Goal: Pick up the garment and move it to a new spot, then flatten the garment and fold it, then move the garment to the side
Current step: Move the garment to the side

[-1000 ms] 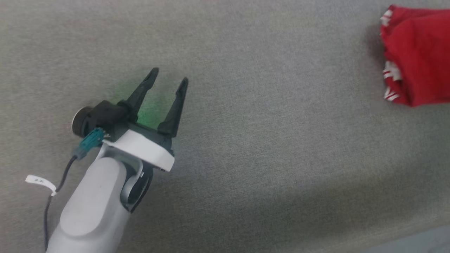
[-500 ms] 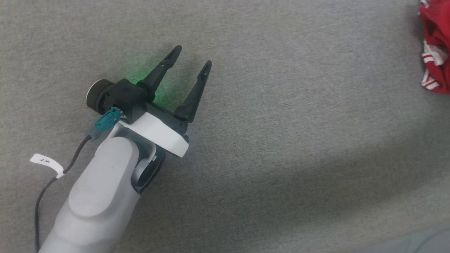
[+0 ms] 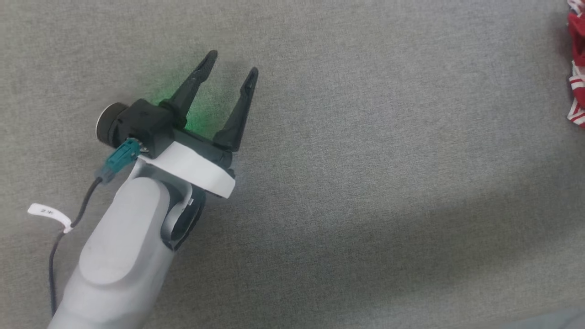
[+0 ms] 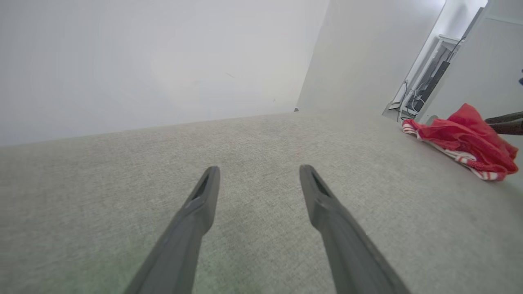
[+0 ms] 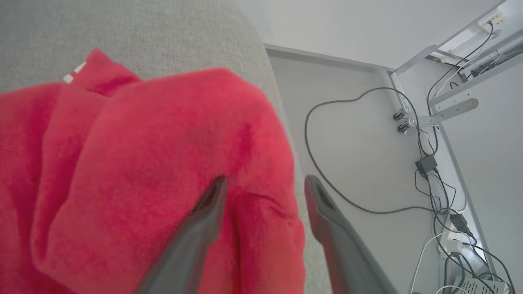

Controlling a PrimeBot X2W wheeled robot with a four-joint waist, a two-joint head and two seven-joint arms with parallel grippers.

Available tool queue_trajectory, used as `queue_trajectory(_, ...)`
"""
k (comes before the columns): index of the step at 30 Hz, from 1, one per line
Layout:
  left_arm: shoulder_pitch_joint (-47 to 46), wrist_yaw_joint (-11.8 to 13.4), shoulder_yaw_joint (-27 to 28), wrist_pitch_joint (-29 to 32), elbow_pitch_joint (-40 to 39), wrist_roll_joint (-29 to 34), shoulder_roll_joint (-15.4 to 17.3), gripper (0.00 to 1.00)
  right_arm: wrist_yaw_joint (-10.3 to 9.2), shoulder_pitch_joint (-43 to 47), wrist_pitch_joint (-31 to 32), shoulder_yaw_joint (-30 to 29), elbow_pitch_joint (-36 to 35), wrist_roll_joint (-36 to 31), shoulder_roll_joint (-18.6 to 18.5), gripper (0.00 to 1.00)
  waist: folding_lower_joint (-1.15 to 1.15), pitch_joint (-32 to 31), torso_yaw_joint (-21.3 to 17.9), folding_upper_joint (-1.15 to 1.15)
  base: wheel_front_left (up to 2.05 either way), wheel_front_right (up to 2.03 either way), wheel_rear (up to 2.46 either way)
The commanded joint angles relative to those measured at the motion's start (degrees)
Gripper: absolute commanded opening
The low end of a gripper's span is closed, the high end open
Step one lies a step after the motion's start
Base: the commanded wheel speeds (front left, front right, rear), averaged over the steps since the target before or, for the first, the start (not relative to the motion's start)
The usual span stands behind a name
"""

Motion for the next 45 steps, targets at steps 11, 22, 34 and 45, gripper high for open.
queue_trajectory(11, 5.5, -0.07, 4.42, -0.23, -2.83, -1.84, 0.18, 1.0, -0.09, -0.74, -4.25, 1.31, 2.08, 2.49, 0.2, 1.0, 0.0, -5.18, 0.98, 0.0, 0.0, 0.0, 0.0)
queue_trajectory(22, 13.03, -0.07, 10.32, -0.23, -5.0, -1.87, 0.24, 1.0, -0.09, 2.73, -10.08, 3.22, -1.6, 5.71, 4.11, 1.0, 0.0, -12.67, 3.34, 0.0, 0.0, 0.0, 0.0)
queue_trajectory(34, 24.0, -0.07, 15.54, -0.23, -5.96, -3.12, 1.98, 1.0, -0.09, 11.65, -16.81, 2.91, -6.07, 6.66, 8.43, 1.0, 0.0, -22.6, 7.64, 0.0, 0.0, 0.0, 0.0)
queue_trajectory(45, 33.65, -0.08, 20.3, -0.23, -6.3, -3.62, 3.43, 1.0, -0.08, 27.07, -17.13, -8.86, -19.95, -0.86, 12.17, 1.0, 0.0, -29.7, 10.81, 0.0, 0.0, 0.0, 0.0)
